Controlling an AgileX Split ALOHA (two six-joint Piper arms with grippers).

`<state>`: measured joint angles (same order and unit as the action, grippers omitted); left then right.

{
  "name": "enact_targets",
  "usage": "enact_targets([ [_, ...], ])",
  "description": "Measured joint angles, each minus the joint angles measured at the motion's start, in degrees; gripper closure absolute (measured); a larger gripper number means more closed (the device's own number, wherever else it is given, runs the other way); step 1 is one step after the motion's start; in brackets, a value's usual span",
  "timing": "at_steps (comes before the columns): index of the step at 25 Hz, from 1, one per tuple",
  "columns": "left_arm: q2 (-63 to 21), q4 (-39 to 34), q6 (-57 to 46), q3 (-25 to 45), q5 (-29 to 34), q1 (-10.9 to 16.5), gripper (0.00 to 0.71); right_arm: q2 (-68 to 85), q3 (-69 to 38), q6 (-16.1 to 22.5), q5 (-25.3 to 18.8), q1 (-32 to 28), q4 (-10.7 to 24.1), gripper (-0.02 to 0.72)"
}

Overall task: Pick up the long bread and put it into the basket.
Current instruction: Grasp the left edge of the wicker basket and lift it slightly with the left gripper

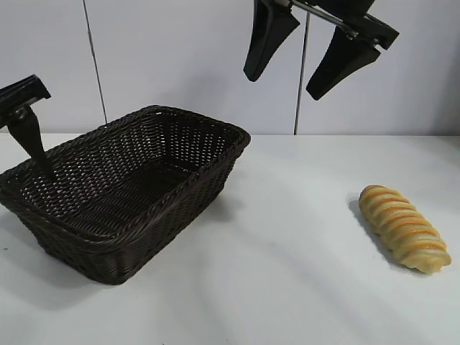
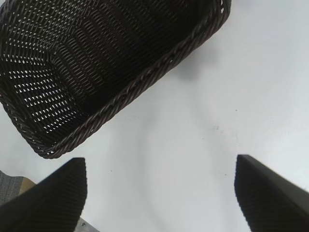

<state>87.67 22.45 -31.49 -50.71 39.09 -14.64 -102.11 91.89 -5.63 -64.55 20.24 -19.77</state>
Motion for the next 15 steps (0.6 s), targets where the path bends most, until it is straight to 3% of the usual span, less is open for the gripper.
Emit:
enact_targets([
  [10,2.04,-0.85,-3.82,0.76,-2.48,-1.02,0.145,0.00,0.00,0.00,-0.20,0.00,0.00,0.102],
  [15,2.22,-0.88,-6.51,3.36,-6.58,-1.02,0.145,0.00,0.00,0.00,-0.20,0.00,0.00,0.102],
])
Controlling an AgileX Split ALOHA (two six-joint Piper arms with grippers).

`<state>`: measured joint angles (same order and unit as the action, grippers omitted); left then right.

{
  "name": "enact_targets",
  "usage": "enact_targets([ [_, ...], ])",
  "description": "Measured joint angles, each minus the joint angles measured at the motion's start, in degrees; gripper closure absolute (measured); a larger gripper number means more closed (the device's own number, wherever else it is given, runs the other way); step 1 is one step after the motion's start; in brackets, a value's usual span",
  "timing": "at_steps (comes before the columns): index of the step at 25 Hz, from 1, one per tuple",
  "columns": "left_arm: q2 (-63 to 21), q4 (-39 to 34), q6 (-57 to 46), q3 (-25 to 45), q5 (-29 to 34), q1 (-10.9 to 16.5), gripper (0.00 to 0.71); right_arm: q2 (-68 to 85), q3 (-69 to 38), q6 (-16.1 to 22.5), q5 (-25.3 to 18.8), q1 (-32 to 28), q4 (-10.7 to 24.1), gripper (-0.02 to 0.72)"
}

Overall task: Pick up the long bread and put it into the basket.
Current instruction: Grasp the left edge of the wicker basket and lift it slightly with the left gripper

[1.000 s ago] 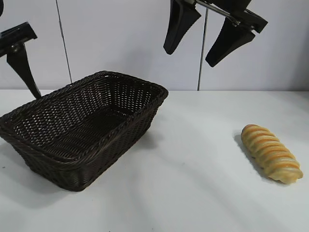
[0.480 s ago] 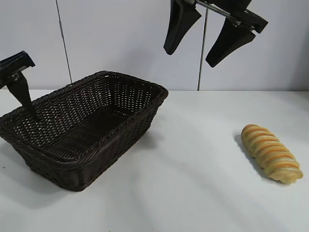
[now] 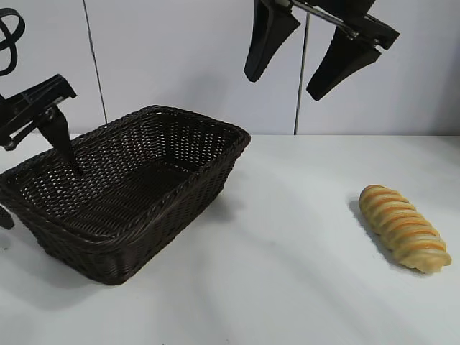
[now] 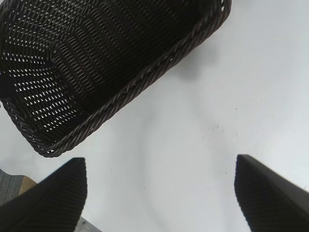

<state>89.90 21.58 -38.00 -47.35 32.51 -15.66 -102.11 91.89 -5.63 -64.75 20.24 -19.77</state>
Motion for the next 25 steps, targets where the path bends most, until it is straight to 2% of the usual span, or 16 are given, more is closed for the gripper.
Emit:
enact_targets([
  [13,5.89,0.12,-0.52,1.29,-9.84,0.00,0.145,0.00,0.00,0.00,0.00,0.00,0.00,0.102],
  [21,8.91,0.17,-0.52,1.29,-10.39,0.00,0.148,0.00,0.00,0.00,0.00,0.00,0.00,0.102],
  [25,8.91,0.17,-0.52,1.29,-10.83,0.00,0.245,0.00,0.00,0.00,0.00,0.00,0.00,0.102],
])
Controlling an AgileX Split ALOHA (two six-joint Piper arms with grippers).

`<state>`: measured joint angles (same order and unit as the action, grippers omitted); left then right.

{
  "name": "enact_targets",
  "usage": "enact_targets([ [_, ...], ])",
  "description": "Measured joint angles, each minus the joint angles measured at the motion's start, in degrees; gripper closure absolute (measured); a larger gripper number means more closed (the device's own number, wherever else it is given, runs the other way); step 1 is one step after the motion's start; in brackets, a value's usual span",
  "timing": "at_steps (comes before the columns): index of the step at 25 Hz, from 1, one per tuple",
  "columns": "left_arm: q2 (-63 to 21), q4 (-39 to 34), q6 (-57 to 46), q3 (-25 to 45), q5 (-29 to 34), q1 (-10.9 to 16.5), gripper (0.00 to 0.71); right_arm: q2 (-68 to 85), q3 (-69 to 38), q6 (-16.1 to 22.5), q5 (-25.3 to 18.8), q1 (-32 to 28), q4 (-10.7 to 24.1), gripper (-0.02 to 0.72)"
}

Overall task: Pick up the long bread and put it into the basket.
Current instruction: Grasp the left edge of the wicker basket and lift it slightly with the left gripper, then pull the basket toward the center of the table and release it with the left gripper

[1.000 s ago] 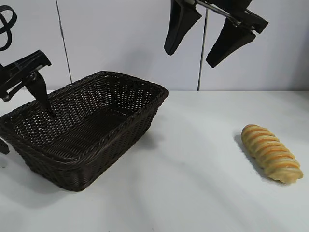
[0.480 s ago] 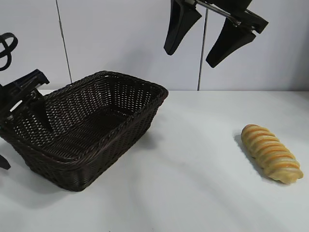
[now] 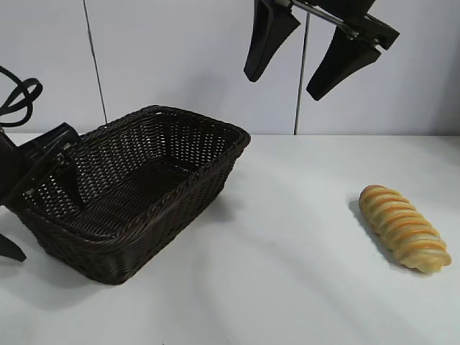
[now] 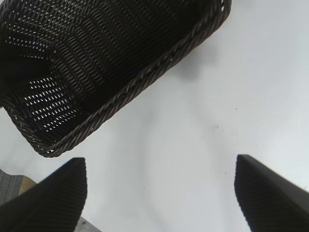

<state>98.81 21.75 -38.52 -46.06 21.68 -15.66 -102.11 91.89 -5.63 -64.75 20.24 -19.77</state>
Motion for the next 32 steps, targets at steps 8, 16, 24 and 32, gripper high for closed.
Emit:
enact_targets([
  [8,0.00,0.17,0.00,0.00,0.29,0.00,0.501,0.00,0.00,0.00,0.00,0.00,0.04,0.102],
  [16,0.00,3.35,-0.05,0.00,2.32,-0.13,0.609,0.00,0.00,0.00,0.00,0.00,0.04,0.102],
  [24,-1.78,3.29,-0.11,-1.49,7.40,-0.08,0.609,0.00,0.00,0.00,0.00,0.00,0.04,0.102],
  [32,-4.78,3.31,1.71,-4.60,12.02,1.59,0.609,0.00,0.00,0.00,0.00,0.00,0.04,0.102],
])
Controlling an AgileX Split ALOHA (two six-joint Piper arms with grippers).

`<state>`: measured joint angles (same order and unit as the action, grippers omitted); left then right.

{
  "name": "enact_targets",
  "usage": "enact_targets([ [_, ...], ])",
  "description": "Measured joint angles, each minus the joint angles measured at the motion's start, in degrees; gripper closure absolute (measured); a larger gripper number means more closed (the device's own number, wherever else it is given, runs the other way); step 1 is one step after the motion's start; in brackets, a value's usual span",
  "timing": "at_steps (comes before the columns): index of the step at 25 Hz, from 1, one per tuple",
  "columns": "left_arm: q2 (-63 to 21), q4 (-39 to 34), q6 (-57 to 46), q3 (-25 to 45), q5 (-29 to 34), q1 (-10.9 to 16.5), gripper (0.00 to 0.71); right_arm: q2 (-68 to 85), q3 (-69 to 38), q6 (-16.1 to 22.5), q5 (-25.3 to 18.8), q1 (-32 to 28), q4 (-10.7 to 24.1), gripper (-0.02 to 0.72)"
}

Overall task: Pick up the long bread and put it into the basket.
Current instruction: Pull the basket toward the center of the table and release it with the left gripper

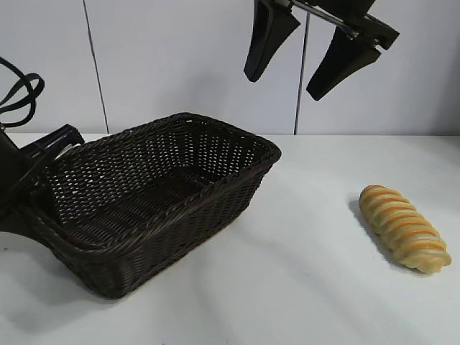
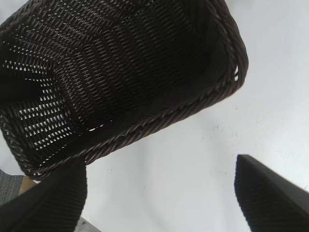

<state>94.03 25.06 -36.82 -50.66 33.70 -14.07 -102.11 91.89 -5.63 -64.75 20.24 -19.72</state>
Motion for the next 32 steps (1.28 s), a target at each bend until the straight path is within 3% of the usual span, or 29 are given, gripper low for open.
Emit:
enact_targets([
  [9,0.91,-0.26,10.94,-5.18,6.12,1.17,0.609,0.00,0.00,0.00,-0.02,0.00,0.00,0.102],
  [25,16.73,-3.76,35.81,-29.47,24.94,1.17,0.609,0.00,0.00,0.00,-0.08,0.00,0.00,0.102],
  [32,21.08,-3.76,41.02,-34.69,27.91,1.17,0.609,0.00,0.00,0.00,-0.12,0.00,0.00,0.102],
])
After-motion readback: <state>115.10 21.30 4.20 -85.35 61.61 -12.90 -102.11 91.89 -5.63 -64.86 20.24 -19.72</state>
